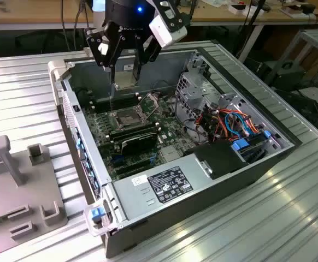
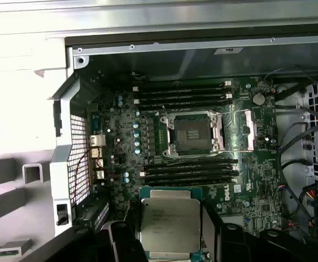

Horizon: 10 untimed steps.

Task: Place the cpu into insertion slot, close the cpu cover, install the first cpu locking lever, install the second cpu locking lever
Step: 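Place the cpu into insertion slot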

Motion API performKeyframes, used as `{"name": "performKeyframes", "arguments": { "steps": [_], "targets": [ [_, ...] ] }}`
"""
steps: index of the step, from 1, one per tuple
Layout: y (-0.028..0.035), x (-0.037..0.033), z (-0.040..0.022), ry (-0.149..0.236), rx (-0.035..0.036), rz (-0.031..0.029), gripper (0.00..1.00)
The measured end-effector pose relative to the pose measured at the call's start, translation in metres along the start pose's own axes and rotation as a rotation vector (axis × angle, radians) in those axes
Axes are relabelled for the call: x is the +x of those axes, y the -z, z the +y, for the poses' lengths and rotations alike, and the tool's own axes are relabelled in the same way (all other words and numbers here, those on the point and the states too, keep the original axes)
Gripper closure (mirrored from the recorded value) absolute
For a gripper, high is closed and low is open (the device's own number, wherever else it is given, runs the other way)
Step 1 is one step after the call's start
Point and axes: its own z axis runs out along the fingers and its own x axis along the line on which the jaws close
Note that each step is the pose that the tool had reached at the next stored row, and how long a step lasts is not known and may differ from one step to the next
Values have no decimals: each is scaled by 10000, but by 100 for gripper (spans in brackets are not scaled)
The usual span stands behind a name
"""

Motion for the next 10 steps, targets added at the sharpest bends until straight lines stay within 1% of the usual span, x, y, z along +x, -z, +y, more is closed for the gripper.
{"name": "performKeyframes", "arguments": {
  "steps": [10],
  "targets": [
    [0, 0, 0, 0, 0, 0, 46]
  ]
}}
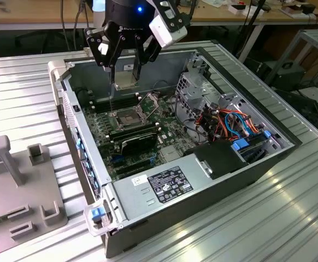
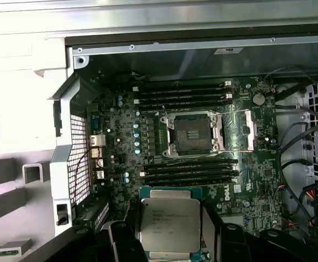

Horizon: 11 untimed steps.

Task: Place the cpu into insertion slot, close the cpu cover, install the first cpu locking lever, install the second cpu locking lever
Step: 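Place the cpu into insertion slot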

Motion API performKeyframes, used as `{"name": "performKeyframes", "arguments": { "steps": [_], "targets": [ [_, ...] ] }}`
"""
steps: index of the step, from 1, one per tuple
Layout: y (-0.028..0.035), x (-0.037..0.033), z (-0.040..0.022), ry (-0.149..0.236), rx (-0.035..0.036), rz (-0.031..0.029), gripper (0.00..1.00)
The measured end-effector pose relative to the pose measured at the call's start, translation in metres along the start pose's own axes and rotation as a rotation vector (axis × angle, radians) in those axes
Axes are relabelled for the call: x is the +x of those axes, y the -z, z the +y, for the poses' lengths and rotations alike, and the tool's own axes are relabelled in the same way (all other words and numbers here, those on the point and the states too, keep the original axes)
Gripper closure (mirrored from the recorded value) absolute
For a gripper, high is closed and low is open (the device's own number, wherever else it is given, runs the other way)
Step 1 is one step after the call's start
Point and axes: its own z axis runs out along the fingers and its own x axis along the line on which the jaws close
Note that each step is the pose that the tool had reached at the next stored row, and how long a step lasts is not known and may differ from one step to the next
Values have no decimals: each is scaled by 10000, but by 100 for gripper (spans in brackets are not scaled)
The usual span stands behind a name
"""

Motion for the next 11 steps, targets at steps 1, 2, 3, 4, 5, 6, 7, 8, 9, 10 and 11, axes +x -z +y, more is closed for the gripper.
{"name": "performKeyframes", "arguments": {
  "steps": [1, 2, 3, 4, 5, 6, 7, 8, 9, 10, 11],
  "targets": [
    [0, 0, 0, 0, 1, 0, 46],
    [0, 0, 0, 0, 0, 0, 46],
    [0, 0, 0, 0, 0, 0, 46],
    [-4, 0, 0, -12, 1, 0, 46],
    [-8, 0, 3, -50, 2, -2, 46],
    [-14, -2, 3, -168, 3, -8, 46],
    [-22, -2, 3, -388, 11, -17, 46],
    [-27, -2, 2, -553, 15, -25, 46],
    [-40, -1, 2, -898, 22, -40, 46],
    [-48, -1, 1, -1149, 28, -52, 46],
    [-53, -1, 1, -1302, 32, -58, 46]
  ]
}}
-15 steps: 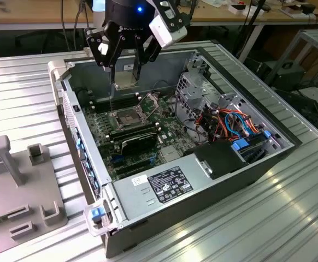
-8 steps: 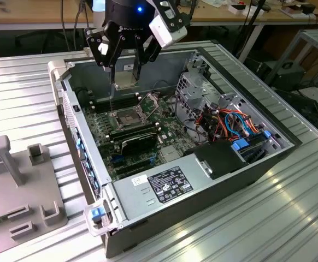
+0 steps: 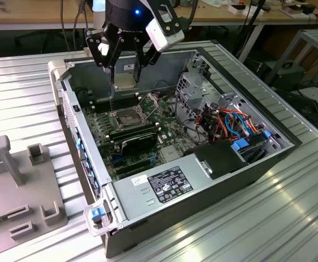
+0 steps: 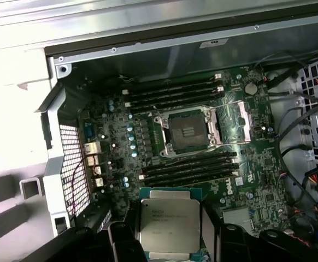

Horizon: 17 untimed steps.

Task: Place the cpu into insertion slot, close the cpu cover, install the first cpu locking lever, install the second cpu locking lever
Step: 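Place the cpu into insertion slot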

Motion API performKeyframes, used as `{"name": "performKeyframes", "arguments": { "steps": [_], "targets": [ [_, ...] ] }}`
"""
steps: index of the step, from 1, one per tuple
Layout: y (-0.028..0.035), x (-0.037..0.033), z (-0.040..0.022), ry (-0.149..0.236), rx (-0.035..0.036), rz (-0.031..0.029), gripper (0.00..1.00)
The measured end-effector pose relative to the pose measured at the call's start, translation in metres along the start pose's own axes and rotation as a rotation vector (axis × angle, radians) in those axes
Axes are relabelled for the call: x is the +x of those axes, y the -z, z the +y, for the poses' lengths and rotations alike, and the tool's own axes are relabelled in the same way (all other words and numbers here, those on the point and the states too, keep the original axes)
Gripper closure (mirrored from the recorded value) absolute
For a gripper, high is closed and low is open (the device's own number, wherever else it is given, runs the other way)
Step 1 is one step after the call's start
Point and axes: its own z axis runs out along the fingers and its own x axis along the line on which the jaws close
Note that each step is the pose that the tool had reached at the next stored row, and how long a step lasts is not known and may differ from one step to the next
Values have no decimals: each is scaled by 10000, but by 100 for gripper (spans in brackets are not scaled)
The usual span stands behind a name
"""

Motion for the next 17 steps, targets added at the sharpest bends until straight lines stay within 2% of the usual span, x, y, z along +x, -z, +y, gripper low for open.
{"name": "performKeyframes", "arguments": {
  "steps": [3, 11, 17],
  "targets": [
    [-44, 1, 39, -290, 5, -14, 46],
    [-113, 10, 157, -372, 7, -17, 46],
    [-118, 10, 158, -437, 9, -20, 46]
  ]
}}
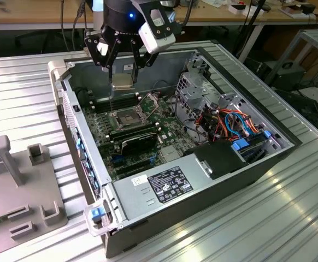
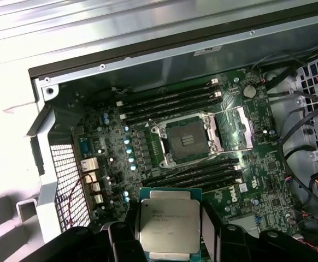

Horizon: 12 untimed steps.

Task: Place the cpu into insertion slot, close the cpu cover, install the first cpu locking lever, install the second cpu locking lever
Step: 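Place the cpu into insertion slot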

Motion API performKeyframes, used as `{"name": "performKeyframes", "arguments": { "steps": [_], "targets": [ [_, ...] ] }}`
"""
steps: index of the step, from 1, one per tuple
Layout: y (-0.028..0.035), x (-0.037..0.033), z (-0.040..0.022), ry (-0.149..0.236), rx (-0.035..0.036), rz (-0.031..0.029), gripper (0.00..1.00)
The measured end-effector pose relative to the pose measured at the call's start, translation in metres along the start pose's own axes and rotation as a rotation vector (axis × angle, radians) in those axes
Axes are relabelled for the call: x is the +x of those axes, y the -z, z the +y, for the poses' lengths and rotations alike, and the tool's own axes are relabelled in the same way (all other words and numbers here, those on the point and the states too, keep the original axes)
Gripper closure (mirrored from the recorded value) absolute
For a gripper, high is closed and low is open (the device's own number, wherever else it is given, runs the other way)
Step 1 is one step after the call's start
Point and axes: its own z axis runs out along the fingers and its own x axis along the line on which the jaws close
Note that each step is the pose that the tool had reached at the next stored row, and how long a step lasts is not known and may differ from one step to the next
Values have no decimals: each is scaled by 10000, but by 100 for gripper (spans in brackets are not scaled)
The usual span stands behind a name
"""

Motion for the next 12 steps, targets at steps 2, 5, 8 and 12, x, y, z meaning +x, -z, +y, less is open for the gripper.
{"name": "performKeyframes", "arguments": {
  "steps": [2, 5, 8, 12],
  "targets": [
    [0, 0, 0, -21, 1, -1, 46],
    [0, 0, 0, -51, 2, -2, 46],
    [0, 0, 0, -86, 2, -4, 46],
    [0, 0, 0, -127, 3, -5, 46]
  ]
}}
